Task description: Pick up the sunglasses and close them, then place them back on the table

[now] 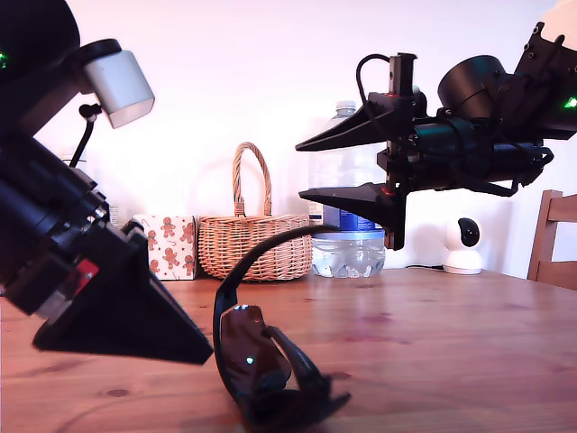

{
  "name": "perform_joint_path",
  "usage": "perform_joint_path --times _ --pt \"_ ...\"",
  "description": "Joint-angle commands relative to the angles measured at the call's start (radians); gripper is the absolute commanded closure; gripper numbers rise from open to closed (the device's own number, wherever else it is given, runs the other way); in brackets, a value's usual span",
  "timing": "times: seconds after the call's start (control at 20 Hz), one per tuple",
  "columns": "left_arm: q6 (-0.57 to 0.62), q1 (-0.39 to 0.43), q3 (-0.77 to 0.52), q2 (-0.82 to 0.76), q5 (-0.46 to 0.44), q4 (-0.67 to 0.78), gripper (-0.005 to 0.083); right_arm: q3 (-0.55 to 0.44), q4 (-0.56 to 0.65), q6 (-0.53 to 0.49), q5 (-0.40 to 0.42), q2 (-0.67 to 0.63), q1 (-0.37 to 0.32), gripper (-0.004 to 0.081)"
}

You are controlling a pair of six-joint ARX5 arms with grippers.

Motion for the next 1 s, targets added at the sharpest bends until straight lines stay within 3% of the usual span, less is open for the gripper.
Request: perform_joint_path --times 0.0,0.45,0.6,0.95 --pt "-0.006 -0.002 -0.009 0.032 0.011 0.037 0.0775 0.003 0.002 -0.006 -0.007 0.007 0.023 0.04" --pt "-0.022 -0.002 -0.009 0.232 -0.031 0.32 0.0795 0.003 -0.012 -0.006 -0.003 0.007 0.043 0.04" --pt "-0.061 -0.002 -0.009 0.299 -0.001 0.418 0.0795 0.003 -0.035 0.0 0.005 0.007 0.043 0.04" --pt "-0.066 0.0 -0.009 0.354 0.026 0.469 0.0795 0.003 -0.143 -0.002 0.013 0.007 0.045 0.0434"
